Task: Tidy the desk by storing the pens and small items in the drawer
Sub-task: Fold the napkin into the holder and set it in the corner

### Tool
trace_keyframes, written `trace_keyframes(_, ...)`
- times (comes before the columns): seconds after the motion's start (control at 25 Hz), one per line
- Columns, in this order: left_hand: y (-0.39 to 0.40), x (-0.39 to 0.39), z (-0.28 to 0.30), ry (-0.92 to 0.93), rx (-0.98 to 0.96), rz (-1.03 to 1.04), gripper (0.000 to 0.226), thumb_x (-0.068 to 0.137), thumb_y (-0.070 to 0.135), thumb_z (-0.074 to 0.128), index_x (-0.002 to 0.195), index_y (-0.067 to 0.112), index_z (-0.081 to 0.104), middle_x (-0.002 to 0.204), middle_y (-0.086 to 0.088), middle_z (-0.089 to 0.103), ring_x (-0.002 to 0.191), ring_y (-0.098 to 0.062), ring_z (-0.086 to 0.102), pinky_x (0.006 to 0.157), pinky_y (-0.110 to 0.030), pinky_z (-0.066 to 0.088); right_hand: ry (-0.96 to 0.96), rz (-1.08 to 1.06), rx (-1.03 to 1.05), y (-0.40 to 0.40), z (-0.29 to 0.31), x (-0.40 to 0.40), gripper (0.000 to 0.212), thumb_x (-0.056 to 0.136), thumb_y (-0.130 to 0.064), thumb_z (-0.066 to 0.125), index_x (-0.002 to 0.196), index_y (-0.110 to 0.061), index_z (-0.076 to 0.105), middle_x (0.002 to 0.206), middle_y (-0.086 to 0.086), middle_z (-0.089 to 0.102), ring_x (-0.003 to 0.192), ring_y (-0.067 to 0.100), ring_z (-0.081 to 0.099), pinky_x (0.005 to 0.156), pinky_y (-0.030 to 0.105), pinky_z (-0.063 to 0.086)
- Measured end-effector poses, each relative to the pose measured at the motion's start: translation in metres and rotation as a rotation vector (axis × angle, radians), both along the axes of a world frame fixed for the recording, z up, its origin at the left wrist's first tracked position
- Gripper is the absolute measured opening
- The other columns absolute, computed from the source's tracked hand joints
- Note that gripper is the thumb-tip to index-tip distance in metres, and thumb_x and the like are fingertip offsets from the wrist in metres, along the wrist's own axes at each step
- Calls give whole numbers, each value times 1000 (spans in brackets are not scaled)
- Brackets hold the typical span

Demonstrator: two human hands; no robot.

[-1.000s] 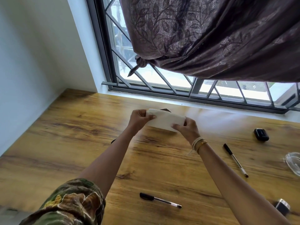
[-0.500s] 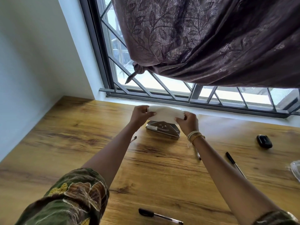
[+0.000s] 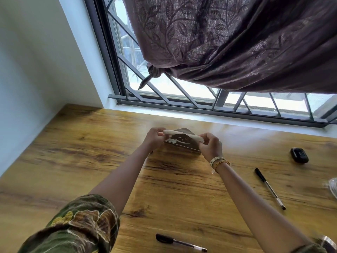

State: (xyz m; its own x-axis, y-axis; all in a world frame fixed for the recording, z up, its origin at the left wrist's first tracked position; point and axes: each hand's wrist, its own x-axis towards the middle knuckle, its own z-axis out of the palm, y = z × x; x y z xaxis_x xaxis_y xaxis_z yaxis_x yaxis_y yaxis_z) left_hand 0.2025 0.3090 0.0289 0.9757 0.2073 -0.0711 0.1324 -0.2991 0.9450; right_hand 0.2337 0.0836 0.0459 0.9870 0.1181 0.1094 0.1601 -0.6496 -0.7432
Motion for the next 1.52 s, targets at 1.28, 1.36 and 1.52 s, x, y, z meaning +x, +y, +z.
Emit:
trace_keyframes(1.28, -13, -47, 13, 45, -67, 50, 20, 79, 12, 77, 93, 1, 70, 85, -13, 67, 78, -22, 60, 71, -36, 53, 151, 163, 136, -16, -14, -20, 21, 79, -18, 76, 96, -7, 70, 74, 1, 65, 69, 18, 58, 59, 27, 47)
trace_keyframes(1.36, -13, -65, 22, 39, -70, 98, 20, 80, 13, 76, 91, -2, 70, 82, -12, 66, 74, -19, 59, 64, -29, 49, 148, 200, 161, -12, -5, -27, 23, 79, -14, 76, 98, -3, 70, 78, 4, 65, 73, 19, 59, 60, 20, 47)
trace_keyframes(1.52, -8, -104, 34, 7, -56, 216, 25, 78, 21, 78, 81, -3, 71, 71, -9, 63, 63, -17, 54, 56, -28, 40, 132, 294, 164, 2, 16, -46, 25, 81, -8, 73, 103, 1, 68, 83, 6, 64, 76, 17, 58, 53, 5, 42)
